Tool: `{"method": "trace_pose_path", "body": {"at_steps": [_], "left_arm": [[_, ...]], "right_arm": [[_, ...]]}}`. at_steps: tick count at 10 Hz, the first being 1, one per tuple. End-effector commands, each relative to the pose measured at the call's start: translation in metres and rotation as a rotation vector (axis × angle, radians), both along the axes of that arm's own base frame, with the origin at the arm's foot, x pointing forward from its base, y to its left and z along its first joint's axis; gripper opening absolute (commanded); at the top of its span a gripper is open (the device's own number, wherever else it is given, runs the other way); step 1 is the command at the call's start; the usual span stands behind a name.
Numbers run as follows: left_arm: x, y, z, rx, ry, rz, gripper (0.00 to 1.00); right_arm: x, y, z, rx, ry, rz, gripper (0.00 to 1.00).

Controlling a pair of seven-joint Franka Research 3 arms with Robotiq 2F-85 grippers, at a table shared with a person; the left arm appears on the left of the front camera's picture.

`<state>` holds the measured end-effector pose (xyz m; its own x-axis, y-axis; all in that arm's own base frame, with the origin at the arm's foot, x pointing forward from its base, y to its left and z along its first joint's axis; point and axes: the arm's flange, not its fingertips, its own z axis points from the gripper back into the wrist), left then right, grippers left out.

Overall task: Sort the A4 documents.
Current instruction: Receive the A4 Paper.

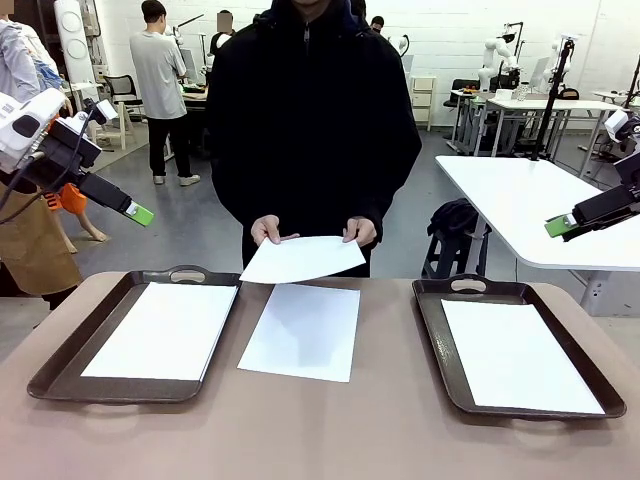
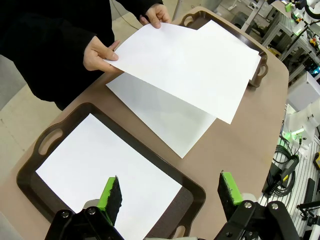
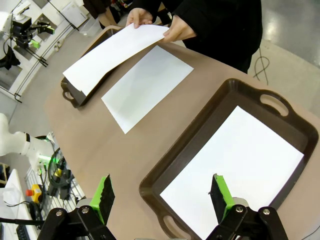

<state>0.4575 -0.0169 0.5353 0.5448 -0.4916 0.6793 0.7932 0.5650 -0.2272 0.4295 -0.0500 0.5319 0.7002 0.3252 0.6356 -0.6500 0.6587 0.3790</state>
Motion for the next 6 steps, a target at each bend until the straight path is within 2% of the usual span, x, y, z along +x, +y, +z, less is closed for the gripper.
{"method": "trace_pose_path", "body": {"at_steps": [1,6], "left_arm": [[-0.0007,0.0001,0.0013,0.001,-0.006,-0.003,1.00],[-0.0007,0.0001,0.0013,0.001,-0.006,-0.003,1.00]], "right_arm": [[0.0012,0.0012,0.0000,0.021,-0.003,0.004,1.00],[0.0012,0.0012,0.0000,0.021,-0.003,0.004,1.00]]}}
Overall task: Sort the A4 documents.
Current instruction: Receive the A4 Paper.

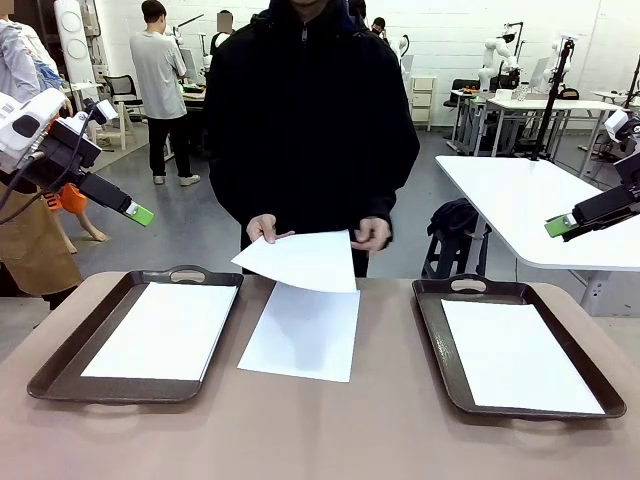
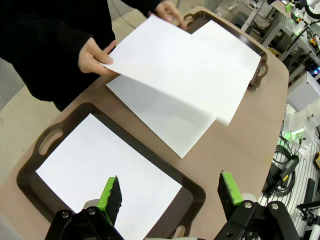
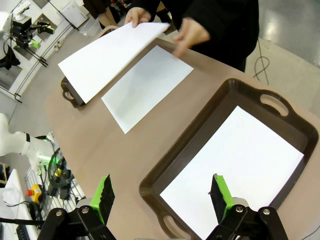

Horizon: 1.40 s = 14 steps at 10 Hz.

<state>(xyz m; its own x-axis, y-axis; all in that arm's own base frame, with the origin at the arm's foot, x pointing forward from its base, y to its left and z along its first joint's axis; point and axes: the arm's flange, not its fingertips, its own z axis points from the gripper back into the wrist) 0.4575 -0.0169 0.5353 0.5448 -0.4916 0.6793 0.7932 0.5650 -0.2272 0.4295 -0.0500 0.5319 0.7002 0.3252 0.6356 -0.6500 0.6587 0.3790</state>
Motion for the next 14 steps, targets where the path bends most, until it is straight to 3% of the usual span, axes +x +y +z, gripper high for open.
{"method": "trace_pose_path", "body": {"at_steps": [1,12,14], "left_arm": [[-0.001,0.000,0.001,0.001,-0.006,-0.003,1.00],[-0.001,0.000,0.001,0.001,-0.006,-0.003,1.00],[-0.001,0.000,0.001,0.001,-0.006,-0.003,1.00]], "right_arm": [[0.001,0.001,0.000,0.021,-0.003,0.004,1.00],[0.000,0.000,0.000,0.000,0.000,0.000,1.00],[0.015,0.012,-0.016,0.037,0.057,-0.014,1.00]]}}
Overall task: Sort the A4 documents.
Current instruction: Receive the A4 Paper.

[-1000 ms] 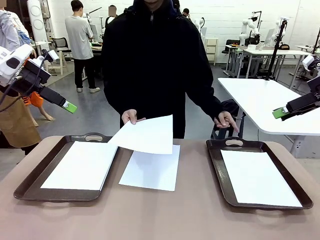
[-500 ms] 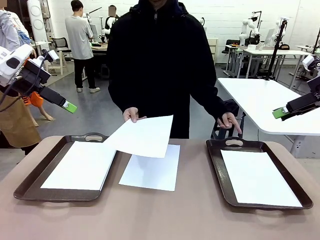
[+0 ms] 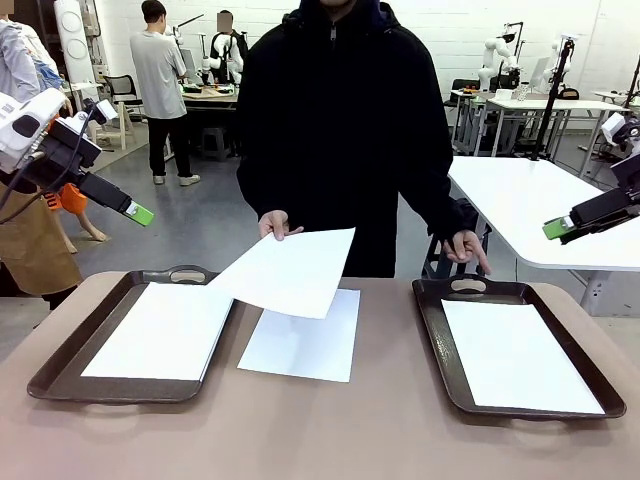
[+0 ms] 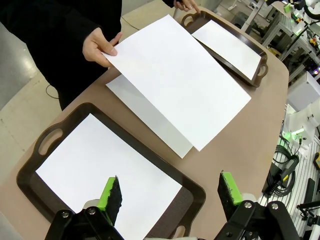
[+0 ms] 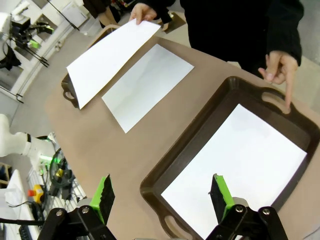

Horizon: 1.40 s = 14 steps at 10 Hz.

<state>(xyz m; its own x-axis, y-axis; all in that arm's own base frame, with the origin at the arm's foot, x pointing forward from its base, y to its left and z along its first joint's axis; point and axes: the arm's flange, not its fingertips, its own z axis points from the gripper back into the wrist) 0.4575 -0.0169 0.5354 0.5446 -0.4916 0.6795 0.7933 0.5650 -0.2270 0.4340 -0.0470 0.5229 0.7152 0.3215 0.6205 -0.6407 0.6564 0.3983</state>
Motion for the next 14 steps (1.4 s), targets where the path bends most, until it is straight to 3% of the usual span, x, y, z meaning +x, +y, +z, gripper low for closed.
{"method": "trace_pose_path", "body": {"at_steps": [1,4,6,9,11,14], "left_arm": [[-0.001,0.000,0.001,0.001,-0.006,-0.003,1.00],[-0.001,0.000,0.001,0.001,-0.006,-0.003,1.00],[-0.001,0.000,0.001,0.001,-0.006,-0.003,1.00],[-0.001,0.000,0.001,0.001,-0.006,-0.003,1.00],[-0.001,0.000,0.001,0.001,-0.006,-0.003,1.00],[-0.001,0.000,0.001,0.001,-0.006,-0.003,1.00]], "right_arm": [[0.021,0.022,-0.022,0.086,0.074,-0.030,1.00],[0.033,0.048,-0.060,0.281,0.169,-0.107,1.00],[0.046,0.068,-0.084,0.468,0.269,-0.135,1.00],[0.072,0.115,-0.114,0.616,0.435,-0.118,1.00],[0.082,0.142,-0.130,0.642,0.530,-0.099,1.00],[0.085,0.187,-0.140,0.642,0.585,-0.049,1.00]]}}
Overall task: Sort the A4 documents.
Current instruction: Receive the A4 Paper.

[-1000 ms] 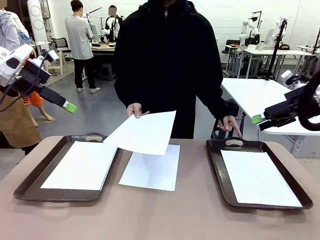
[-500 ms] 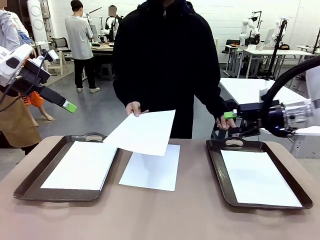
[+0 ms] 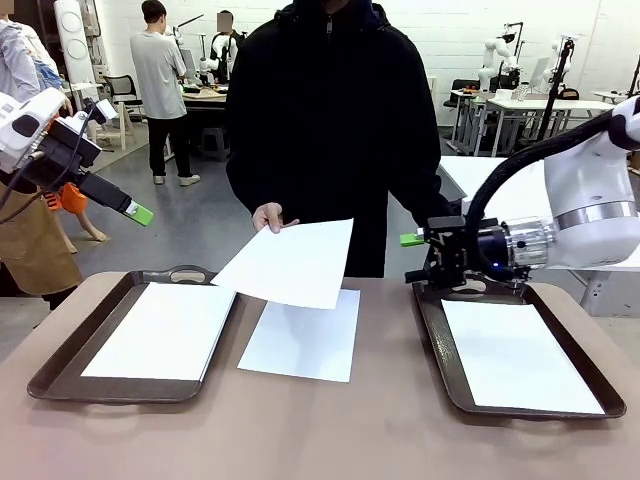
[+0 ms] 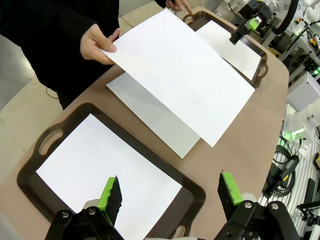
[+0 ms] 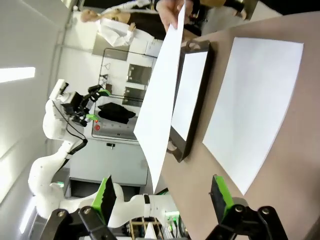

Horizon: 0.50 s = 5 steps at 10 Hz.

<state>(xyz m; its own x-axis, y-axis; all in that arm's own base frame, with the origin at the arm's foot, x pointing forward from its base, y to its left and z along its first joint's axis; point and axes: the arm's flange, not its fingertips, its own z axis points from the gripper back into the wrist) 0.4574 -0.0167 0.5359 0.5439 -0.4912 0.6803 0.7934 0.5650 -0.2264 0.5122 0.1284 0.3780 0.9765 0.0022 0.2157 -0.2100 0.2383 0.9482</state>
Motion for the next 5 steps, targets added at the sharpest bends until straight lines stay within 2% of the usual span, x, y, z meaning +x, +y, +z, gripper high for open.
{"method": "trace_pose_path", "body": {"at_steps": [1,5], "left_arm": [[-0.001,0.000,0.001,0.002,-0.005,-0.004,1.00],[-0.001,0.000,0.001,0.002,-0.005,-0.004,1.00]], "right_arm": [[0.011,0.027,0.003,0.043,0.036,0.010,1.00],[0.009,0.077,-0.011,0.065,0.106,0.028,1.00]]}}
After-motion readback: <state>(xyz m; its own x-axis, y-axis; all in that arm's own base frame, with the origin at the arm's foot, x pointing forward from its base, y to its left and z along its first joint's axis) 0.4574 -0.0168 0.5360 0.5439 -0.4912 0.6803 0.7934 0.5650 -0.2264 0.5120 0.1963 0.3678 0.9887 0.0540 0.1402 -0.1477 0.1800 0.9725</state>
